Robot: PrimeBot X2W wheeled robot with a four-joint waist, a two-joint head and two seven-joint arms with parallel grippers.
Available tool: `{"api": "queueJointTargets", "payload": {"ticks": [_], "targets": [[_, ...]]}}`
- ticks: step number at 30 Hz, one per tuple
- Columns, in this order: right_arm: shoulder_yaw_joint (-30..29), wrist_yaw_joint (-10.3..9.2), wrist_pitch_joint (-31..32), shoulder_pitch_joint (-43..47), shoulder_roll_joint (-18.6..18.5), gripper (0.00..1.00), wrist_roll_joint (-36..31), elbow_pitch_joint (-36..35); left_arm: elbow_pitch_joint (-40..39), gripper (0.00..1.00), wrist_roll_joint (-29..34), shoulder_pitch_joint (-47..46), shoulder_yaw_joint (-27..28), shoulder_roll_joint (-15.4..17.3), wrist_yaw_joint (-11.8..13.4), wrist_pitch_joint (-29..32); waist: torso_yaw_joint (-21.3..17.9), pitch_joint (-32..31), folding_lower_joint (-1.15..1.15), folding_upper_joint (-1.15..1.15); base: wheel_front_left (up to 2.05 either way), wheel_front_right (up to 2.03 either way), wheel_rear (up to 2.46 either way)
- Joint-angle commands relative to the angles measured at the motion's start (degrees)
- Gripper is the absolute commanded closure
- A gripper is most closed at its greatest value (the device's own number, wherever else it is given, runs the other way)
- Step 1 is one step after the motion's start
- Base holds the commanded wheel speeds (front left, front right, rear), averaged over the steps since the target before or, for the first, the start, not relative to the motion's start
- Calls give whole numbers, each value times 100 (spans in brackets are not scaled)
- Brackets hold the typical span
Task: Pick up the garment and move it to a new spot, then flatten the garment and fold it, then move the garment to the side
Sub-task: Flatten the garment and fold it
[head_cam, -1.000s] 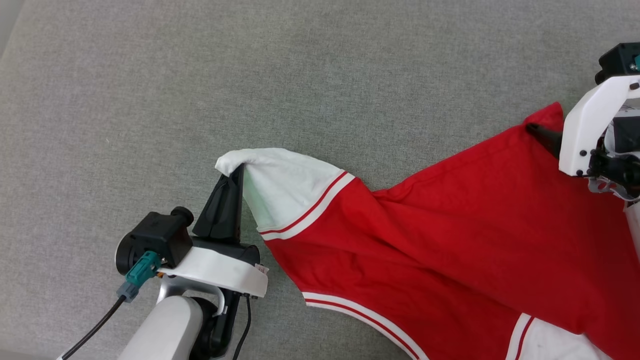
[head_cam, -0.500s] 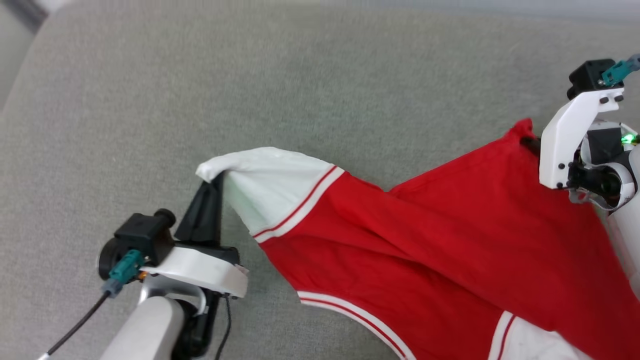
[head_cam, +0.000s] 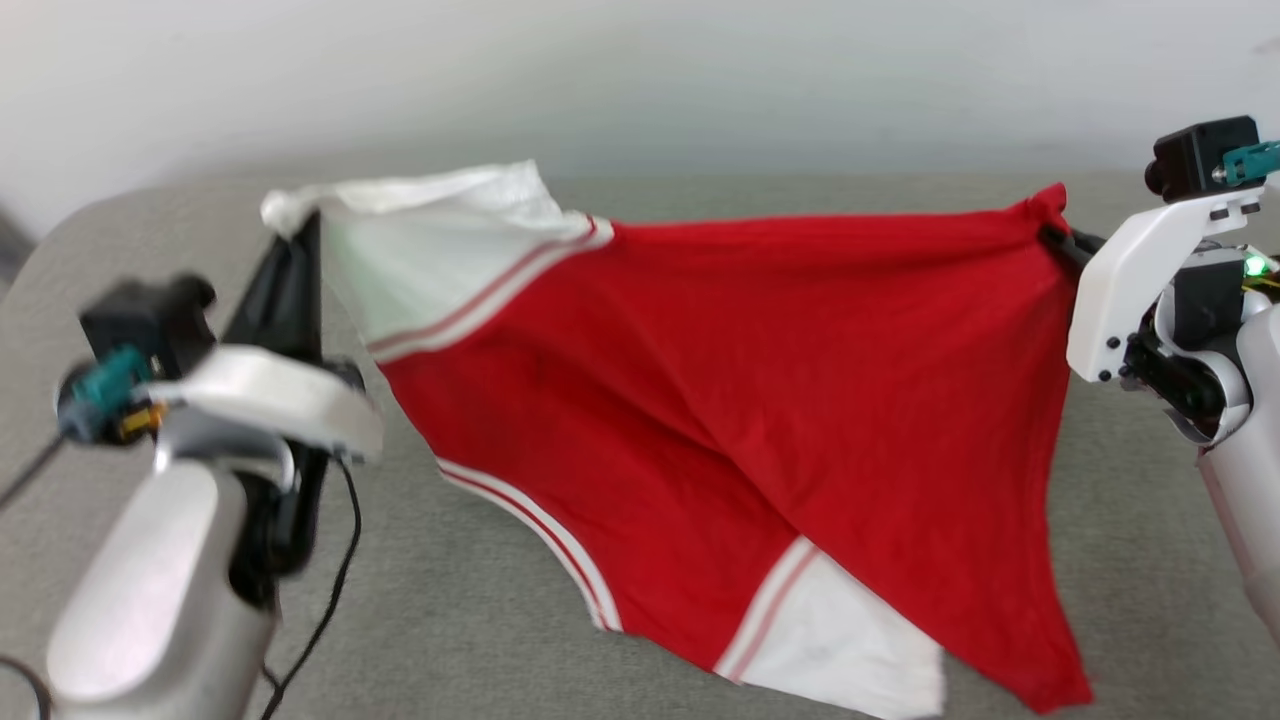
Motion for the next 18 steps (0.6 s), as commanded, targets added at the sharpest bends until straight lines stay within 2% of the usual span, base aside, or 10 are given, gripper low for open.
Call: {"api": "queueJointTargets", "payload": {"ticks": [1, 8, 13, 18], "targets": [[-61, -2, -75, -62, 68, 100, -37, 19, 140, 100, -53, -281, 38, -11, -63, 19, -192, -117, 1, 0, 0, 0, 0], [-240, -2, -328, -658, 167, 100, -223, 45, 885, 100, -205, -1634, 23, -131, -423, 212, -282, 258, 1, 0, 0, 0, 0], [-408, -2, -719, -1487, 153, 100, -420, 2, 1515, 100, -39, -2980, -30, -178, -644, 192, -274, 815, 1, 0, 0, 0, 0], [-530, -2, -1041, -2539, 102, 100, -602, -113, 1937, 100, 204, -4447, -8, -94, -761, 28, -282, 1511, 1, 0, 0, 0, 0]]}}
